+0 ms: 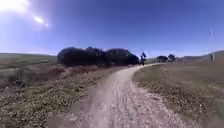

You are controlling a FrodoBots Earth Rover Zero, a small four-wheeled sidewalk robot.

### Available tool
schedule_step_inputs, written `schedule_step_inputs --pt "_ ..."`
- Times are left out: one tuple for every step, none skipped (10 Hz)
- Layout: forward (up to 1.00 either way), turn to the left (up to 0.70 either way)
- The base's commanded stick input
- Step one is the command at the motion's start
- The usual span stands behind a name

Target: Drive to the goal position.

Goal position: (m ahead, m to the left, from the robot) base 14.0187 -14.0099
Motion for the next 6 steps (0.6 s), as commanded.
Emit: schedule_step_inputs --pt "1.00 0.00" --pt "1.00 0.00" --pt "1.00 0.00" --pt "1.00 0.00" --pt "1.00 0.00" --pt "1.00 0.00"
